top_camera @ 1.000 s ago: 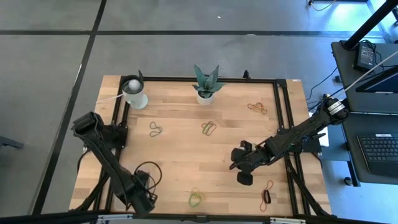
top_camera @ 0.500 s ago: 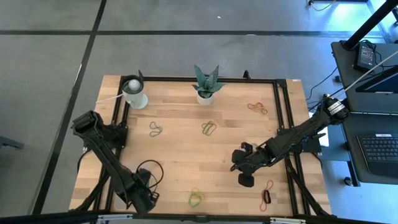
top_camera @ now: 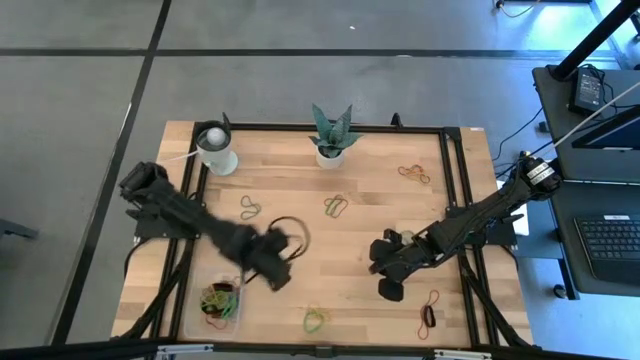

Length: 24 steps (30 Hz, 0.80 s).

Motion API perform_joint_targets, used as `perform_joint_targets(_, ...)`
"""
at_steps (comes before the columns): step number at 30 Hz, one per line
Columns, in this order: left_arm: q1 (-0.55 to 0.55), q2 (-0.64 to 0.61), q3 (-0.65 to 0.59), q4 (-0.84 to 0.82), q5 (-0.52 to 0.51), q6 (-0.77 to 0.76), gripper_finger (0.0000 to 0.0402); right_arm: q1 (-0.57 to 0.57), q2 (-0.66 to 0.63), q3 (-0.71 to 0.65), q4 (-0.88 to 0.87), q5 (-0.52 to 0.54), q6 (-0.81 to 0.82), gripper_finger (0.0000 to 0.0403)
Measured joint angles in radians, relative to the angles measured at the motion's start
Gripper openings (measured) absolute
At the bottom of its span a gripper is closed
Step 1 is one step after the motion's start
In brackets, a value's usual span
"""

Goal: Pick and place rubber bands into bin
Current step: Put the yellow rubber band into the transparent bin

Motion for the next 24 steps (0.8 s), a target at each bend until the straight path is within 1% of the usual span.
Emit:
perform_joint_targets(2,0.076,0.000,0.000,0.058,-0.023,0.199,0.0004,0.000,0.000,0.000,0.003,0.035,0.001,0.0009)
perform_joint_targets(5,0.191,0.000,0.000,0.180,0.005,0.462,0.0001,0.000,0.000,0.000,0.006,0.113,0.068,0.0009)
perform_joint_targets(8,0.289,0.000,0.000,0.259,0.051,0.641,0.0002,-0.001,0.000,0.000,0.005,0.212,0.194,0.0007)
perform_joint_targets(10,0.338,0.000,0.000,0.283,0.055,0.740,0.0002,-0.001,0.000,0.007,-0.018,0.253,0.257,0.0003)
perform_joint_targets(13,0.395,0.000,0.000,0.308,0.058,0.881,0.0001,-0.012,0.000,0.053,-0.128,0.282,0.366,0.0004)
perform_joint_targets(17,0.450,-0.001,-0.016,0.338,0.081,1.065,0.0001,-0.066,0.000,0.138,-0.386,0.286,0.510,0.0002)
perform_joint_targets(18,0.466,-0.002,-0.033,0.364,0.104,1.103,0.0001,-0.090,0.000,0.160,-0.439,0.287,0.529,0.0002)
perform_joint_targets(20,0.503,-0.013,-0.086,0.432,0.199,1.154,0.0001,-0.142,0.000,0.193,-0.550,0.285,0.570,0.0004)
perform_joint_targets(22,0.537,-0.039,-0.149,0.535,0.303,1.168,0.0001,-0.207,0.000,0.224,-0.637,0.285,0.575,0.0006)
perform_joint_targets(24,0.562,-0.078,-0.220,0.607,0.363,1.169,0.0001,-0.280,-0.001,0.249,-0.710,0.277,0.557,0.0006)
